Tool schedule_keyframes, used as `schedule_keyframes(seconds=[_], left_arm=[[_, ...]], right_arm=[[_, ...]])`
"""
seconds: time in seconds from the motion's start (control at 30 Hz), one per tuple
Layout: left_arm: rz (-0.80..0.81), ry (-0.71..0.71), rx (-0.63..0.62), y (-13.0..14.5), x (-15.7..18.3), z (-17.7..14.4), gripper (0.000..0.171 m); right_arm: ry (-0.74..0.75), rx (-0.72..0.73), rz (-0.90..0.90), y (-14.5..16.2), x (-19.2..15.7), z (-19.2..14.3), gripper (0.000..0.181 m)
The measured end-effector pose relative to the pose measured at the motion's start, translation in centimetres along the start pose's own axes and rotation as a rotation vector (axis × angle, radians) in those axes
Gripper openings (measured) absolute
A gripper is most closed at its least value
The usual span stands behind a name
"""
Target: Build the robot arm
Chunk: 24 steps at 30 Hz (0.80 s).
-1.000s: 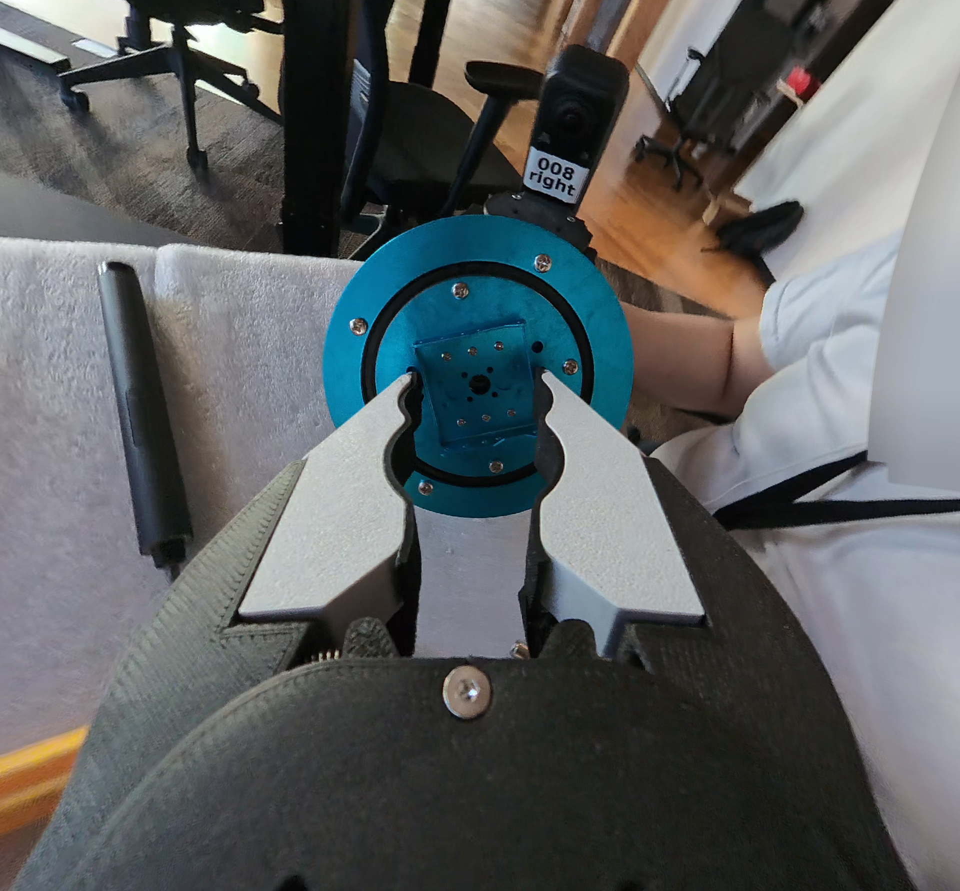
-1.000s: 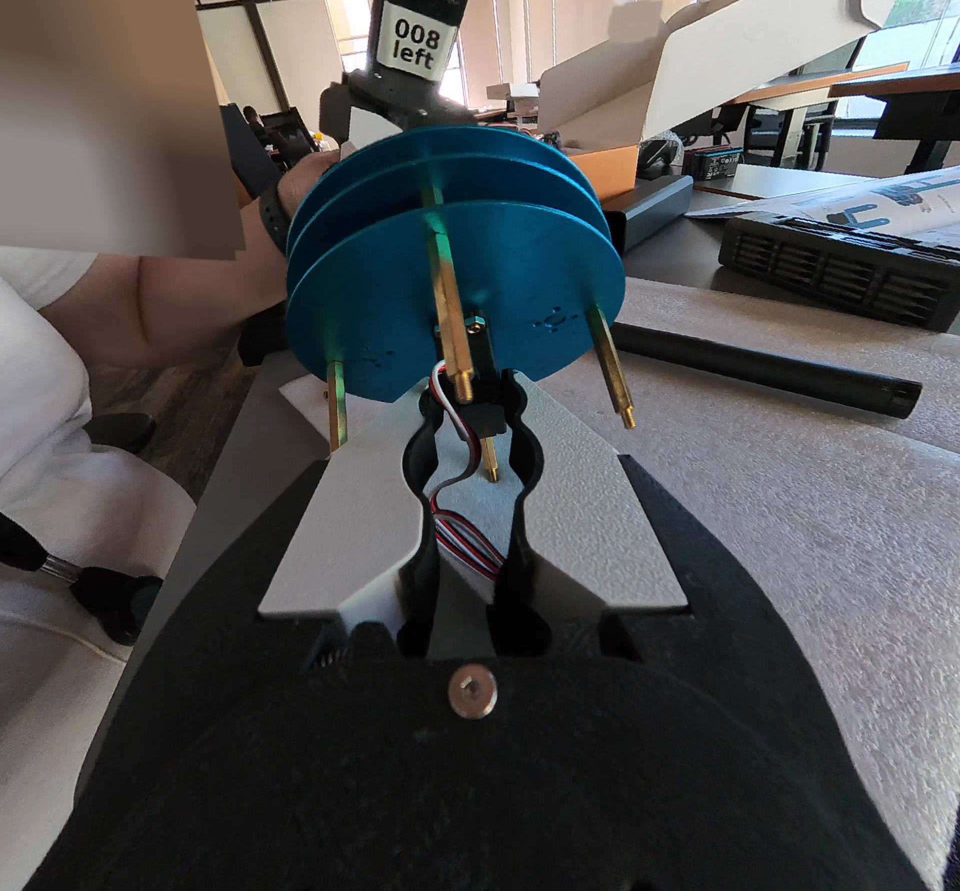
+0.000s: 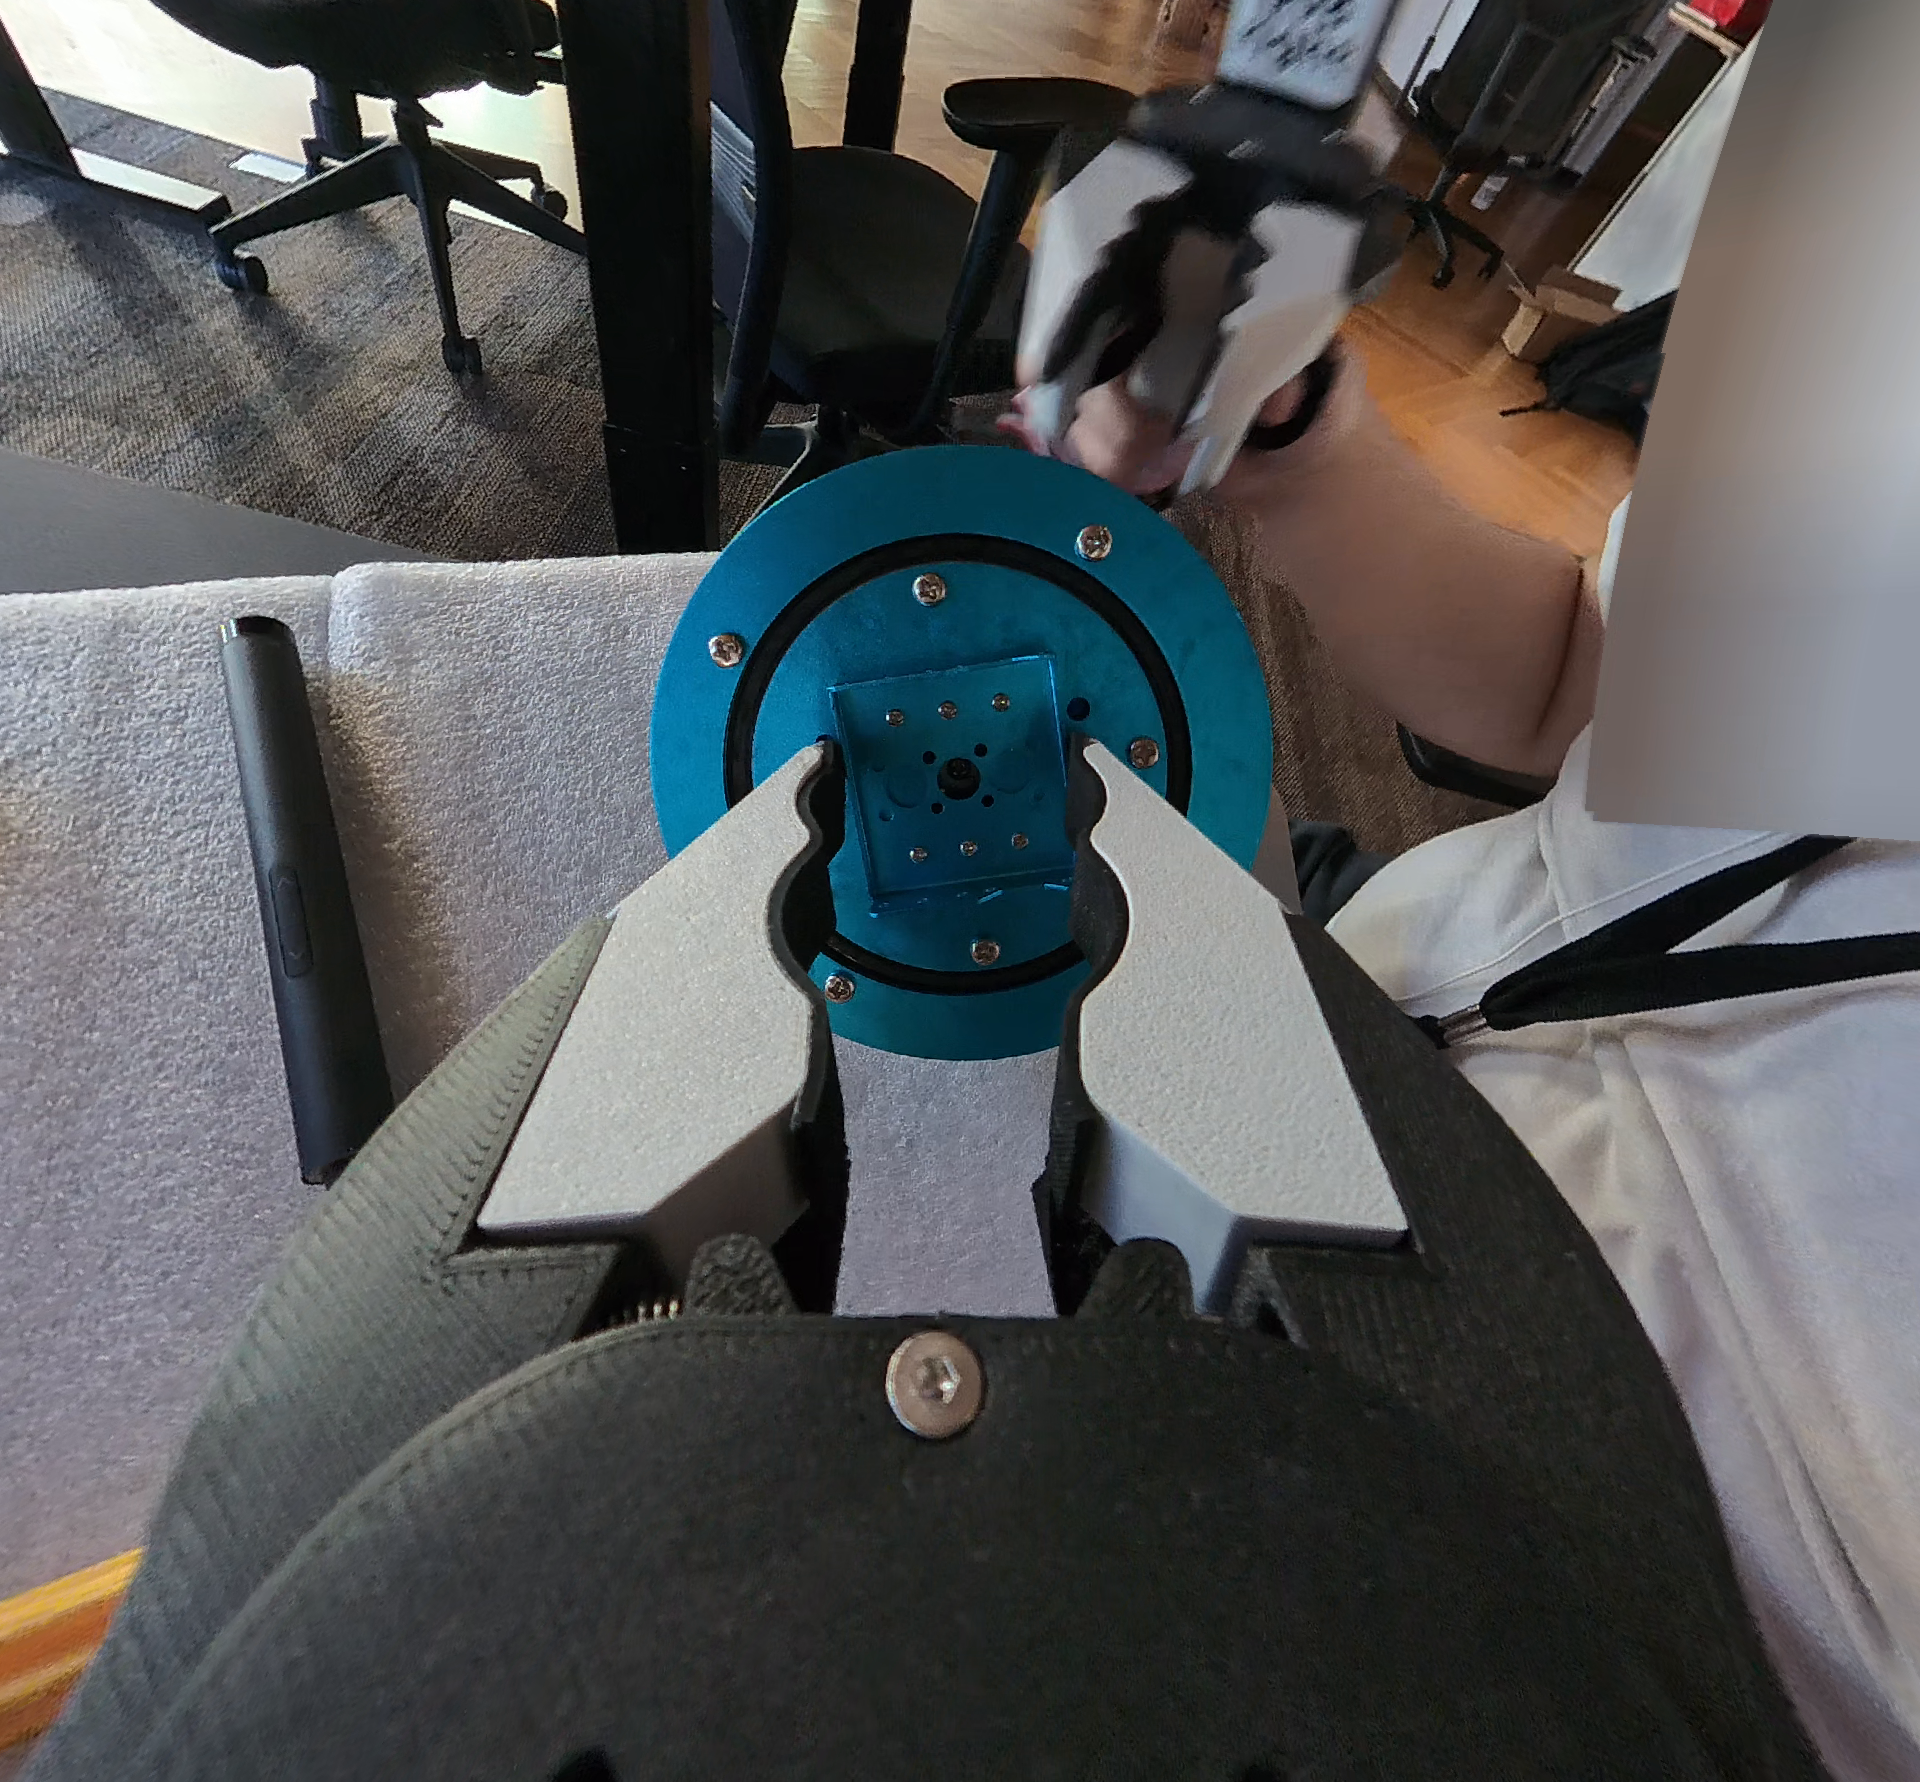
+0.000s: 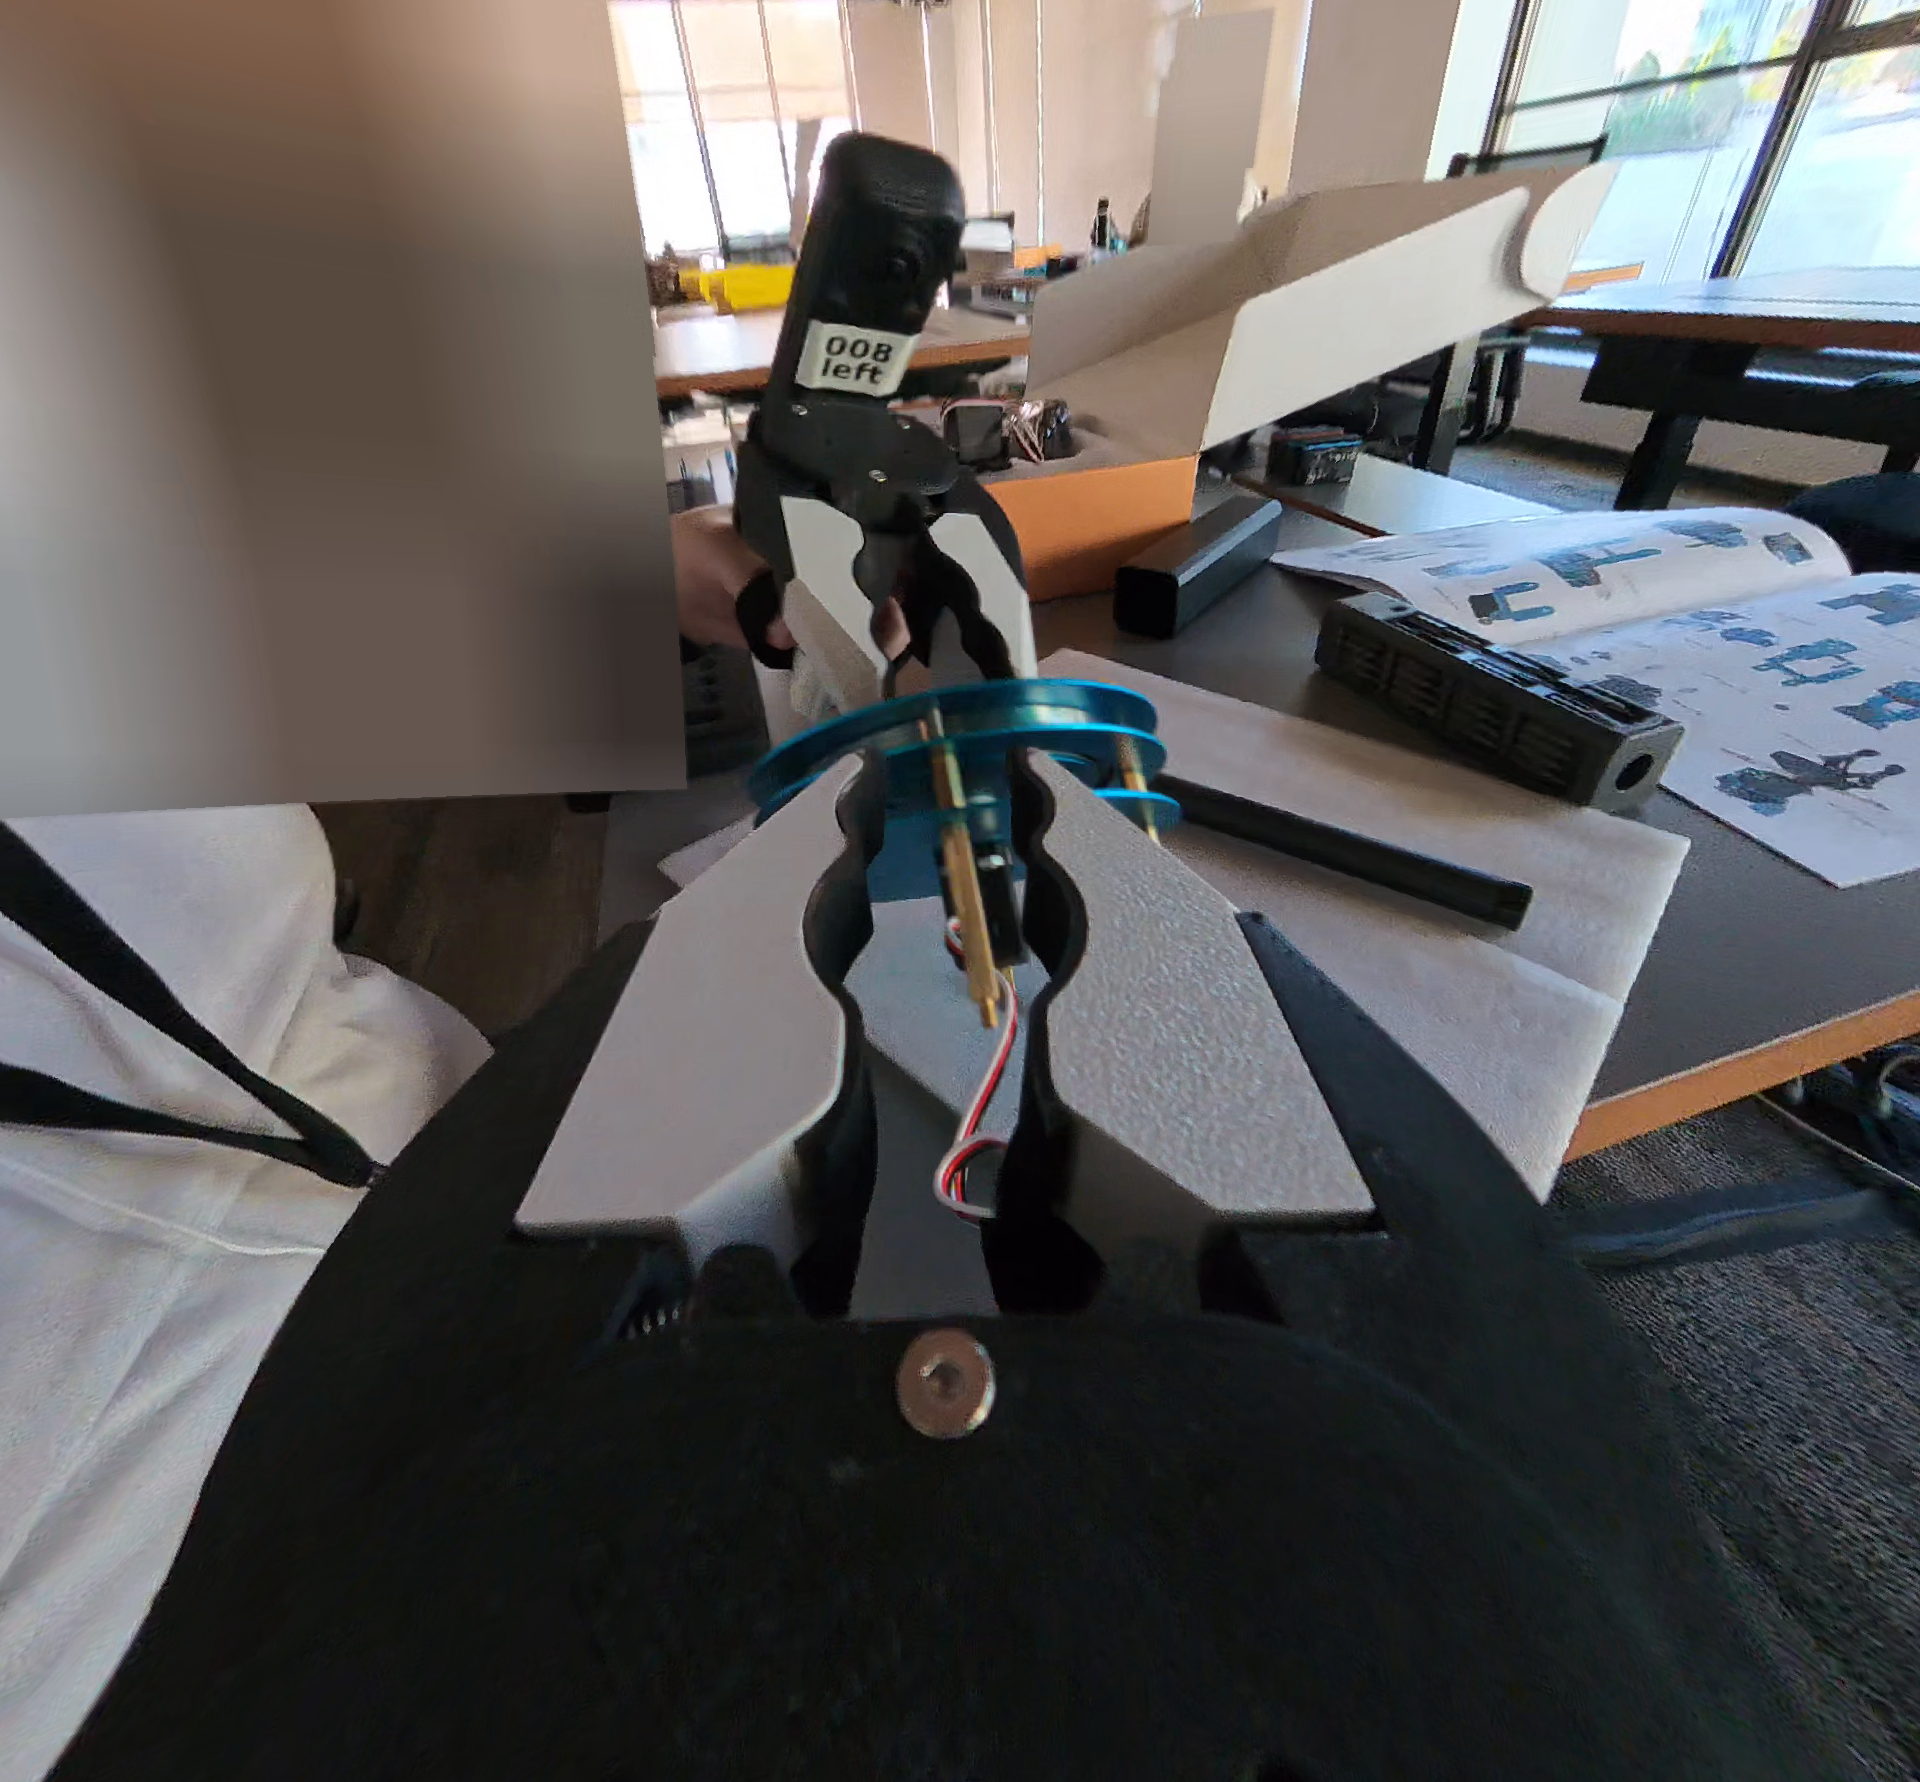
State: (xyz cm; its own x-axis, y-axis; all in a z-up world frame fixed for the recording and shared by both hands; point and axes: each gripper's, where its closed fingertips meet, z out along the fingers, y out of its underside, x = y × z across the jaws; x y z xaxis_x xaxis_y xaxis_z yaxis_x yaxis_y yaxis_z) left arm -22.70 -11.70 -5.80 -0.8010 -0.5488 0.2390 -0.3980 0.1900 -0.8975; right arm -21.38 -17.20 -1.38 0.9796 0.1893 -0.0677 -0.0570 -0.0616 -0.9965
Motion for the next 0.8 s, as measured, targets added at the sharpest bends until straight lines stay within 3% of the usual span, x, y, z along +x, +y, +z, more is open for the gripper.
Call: schedule_keyframes(seconds=[0.17,0.4,0.8], left_arm=[[-0.042,-0.007,0.003,0.0,-0.3,0.0,0.041],[-0.013,-0.029,-0.018,-0.3,-0.1,0.4,0.041],[0.17,-0.04,-0.039,-0.3,0.6,0.9,0.041]], right_arm=[[0.08,-0.274,-0.105,2.0,-0.1,2.1,0.021],[0.161,-0.467,-0.22,3.1,0.5,2.7,0.005],[-0.053,-0.408,-0.112,3.5,-0.2,1.9,0.004]])
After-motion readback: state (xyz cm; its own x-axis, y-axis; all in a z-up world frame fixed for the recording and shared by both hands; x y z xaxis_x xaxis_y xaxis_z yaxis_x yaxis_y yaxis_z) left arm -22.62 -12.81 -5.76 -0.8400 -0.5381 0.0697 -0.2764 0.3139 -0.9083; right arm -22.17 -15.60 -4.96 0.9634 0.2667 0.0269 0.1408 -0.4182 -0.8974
